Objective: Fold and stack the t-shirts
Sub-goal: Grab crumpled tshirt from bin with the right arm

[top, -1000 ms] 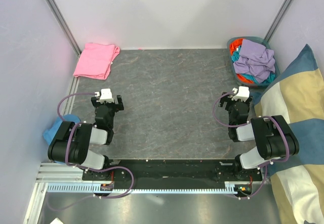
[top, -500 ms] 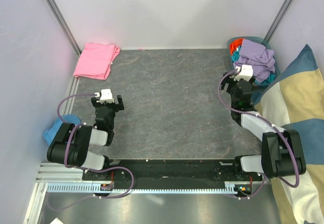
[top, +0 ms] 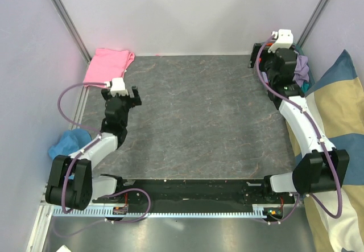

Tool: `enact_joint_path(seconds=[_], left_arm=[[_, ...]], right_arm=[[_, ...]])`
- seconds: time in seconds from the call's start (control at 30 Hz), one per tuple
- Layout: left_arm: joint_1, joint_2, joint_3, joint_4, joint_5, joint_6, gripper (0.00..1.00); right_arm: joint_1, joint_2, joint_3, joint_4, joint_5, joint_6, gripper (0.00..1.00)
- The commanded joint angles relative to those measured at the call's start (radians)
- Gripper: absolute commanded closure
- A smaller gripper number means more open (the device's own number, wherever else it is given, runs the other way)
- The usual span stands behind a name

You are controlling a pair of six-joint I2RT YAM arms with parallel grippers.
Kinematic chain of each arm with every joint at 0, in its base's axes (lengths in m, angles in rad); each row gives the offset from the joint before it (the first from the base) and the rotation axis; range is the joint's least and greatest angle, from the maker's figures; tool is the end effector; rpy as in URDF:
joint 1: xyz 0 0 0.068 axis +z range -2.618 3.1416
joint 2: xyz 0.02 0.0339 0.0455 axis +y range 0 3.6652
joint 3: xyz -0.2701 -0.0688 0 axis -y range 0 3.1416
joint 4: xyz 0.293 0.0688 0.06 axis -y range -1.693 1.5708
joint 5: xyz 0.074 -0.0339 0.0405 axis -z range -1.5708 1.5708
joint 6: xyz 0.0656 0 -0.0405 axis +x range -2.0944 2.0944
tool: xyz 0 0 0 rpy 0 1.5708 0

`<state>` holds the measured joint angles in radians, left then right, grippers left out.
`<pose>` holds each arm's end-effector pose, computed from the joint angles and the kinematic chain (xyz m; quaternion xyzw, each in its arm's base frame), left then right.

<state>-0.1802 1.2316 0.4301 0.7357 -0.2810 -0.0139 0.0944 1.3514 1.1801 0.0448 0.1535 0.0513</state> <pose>0.3120 -0.0383 0.1904 -0.0353 0.7282 0.0362 0.6834 0.3970 0.0275 0.3688 0.0345 0.7491 -0.0094 0.6615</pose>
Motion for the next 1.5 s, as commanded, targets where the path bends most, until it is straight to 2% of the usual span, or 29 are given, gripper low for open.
enact_joint_path(seconds=[0.0,0.03,0.13,0.2,0.27,0.4,0.5,0.63,0.73,0.8,0.83,0.9,0.93,1.1,1.3,1.47], left_arm=[[-0.033,0.000,0.191,-0.306,0.060,-0.099,0.00],[-0.034,0.008,0.266,-0.397,0.080,-0.113,0.00],[-0.035,0.051,0.422,-0.530,0.193,-0.219,0.00],[-0.035,0.072,0.476,-0.603,0.316,-0.300,0.00],[-0.033,0.078,0.535,-0.660,0.415,-0.395,0.00],[-0.033,0.068,0.601,-0.729,0.540,-0.463,0.00],[-0.030,0.019,0.573,-0.808,0.502,-0.508,0.00],[-0.005,-0.073,0.475,-0.777,0.468,-0.581,0.00],[0.015,-0.113,0.397,-0.745,0.435,-0.638,0.00],[0.018,-0.127,0.380,-0.740,0.445,-0.611,0.02],[0.018,-0.124,0.389,-0.749,0.457,-0.566,0.07],[0.016,-0.098,0.438,-0.836,0.444,-0.538,0.06],[0.015,-0.089,0.455,-0.872,0.407,-0.519,0.00],[0.007,-0.055,0.509,-1.004,0.303,-0.448,0.00],[-0.007,-0.089,0.461,-1.032,0.335,-0.460,0.01],[-0.018,-0.126,0.412,-1.047,0.362,-0.486,0.02]], right_arm=[[0.001,0.078,0.136,-0.128,0.032,-0.005,0.02],[-0.004,0.104,0.151,-0.126,0.046,0.004,0.02],[-0.007,0.220,0.280,-0.190,0.118,-0.011,0.02],[-0.005,0.290,0.395,-0.258,0.199,-0.016,0.02],[-0.013,0.360,0.437,-0.272,0.303,-0.019,0.02],[-0.048,0.420,0.495,-0.257,0.235,-0.016,0.02],[-0.088,0.477,0.575,-0.298,0.216,0.031,0.02],[-0.134,0.535,0.644,-0.339,0.169,0.051,0.02],[-0.140,0.557,0.662,-0.368,0.192,0.059,0.02],[-0.140,0.568,0.674,-0.376,0.219,0.064,0.02],[-0.142,0.572,0.673,-0.375,0.227,0.062,0.02],[-0.143,0.586,0.671,-0.373,0.231,0.064,0.02],[-0.144,0.591,0.676,-0.376,0.230,0.064,0.02],[-0.157,0.683,0.751,-0.456,0.230,0.093,0.02],[-0.191,0.805,0.895,-0.581,0.307,0.150,0.02],[-0.243,0.877,0.958,-0.649,0.244,0.180,0.02]])
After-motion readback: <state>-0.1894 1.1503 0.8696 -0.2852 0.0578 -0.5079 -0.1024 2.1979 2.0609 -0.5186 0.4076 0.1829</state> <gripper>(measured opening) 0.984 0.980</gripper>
